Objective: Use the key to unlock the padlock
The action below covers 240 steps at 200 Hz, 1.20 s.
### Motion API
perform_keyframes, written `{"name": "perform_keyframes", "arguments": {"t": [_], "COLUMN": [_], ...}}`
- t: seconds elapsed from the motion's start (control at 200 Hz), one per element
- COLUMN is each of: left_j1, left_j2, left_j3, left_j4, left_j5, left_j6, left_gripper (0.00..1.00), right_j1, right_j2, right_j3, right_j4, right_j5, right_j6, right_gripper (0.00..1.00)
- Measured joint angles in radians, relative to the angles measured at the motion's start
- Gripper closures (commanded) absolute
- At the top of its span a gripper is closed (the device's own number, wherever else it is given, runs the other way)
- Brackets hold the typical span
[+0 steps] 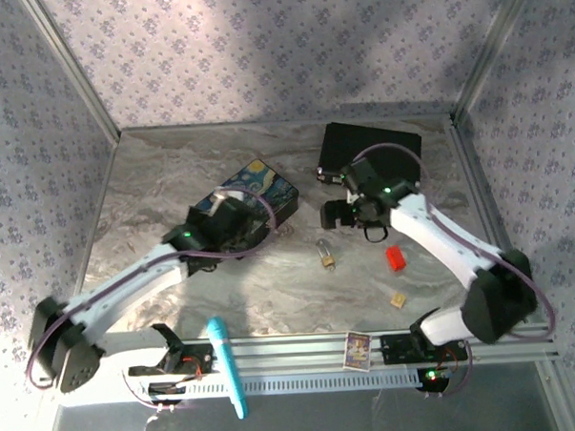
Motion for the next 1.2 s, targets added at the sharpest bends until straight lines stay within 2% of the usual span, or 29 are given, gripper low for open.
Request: {"name": "perform_keyframes", "arguments": {"t": [0.12, 0.245, 0.44, 0.555, 0.64, 0.74, 0.91, 1.069, 1.199], "left_j1": [0.128, 0.248, 0.373, 0.509, 0.595, 0.674, 0.798, 0.824, 0.821], "left_j2": [-0.174, -0.251, -0.199, -0.15, -0.093, -0.018, 0.118, 0.21, 0.305], "left_j3": [-0.065, -0.162, -0.309, -0.384, -0.422, -0.476, -0.535, -0.535, -0.519], "left_j4": [0.087, 0.177, 0.338, 0.433, 0.546, 0.697, 0.913, 1.064, 1.161], "left_j5": [0.013, 0.01, -0.047, -0.029, -0.01, 0.057, 0.216, 0.373, 0.448], "left_j6": [-0.061, -0.057, 0.04, 0.066, 0.092, 0.12, 0.135, 0.139, 0.166], "left_gripper": [0.0, 0.0, 0.0, 0.0, 0.0, 0.0, 0.0, 0.0, 0.0], "right_j1": [-0.031, -0.142, -0.328, -0.446, -0.515, -0.528, -0.536, -0.557, -0.558], "right_j2": [-0.168, -0.251, -0.266, -0.282, -0.237, -0.145, -0.08, -0.024, 0.101], "right_j3": [-0.098, -0.246, -0.496, -0.668, -0.755, -0.821, -0.842, -0.805, -0.818], "right_j4": [0.122, 0.241, 0.503, 0.741, 0.917, 1.112, 1.299, 1.365, 1.552], "right_j5": [0.125, 0.223, 0.303, 0.271, 0.243, 0.211, 0.151, 0.099, 0.072], "right_j6": [-0.074, -0.137, -0.255, -0.291, -0.297, -0.317, -0.343, -0.363, -0.384], "right_gripper": [0.01, 0.01, 0.02, 0.02, 0.02, 0.03, 0.02, 0.03, 0.01]}}
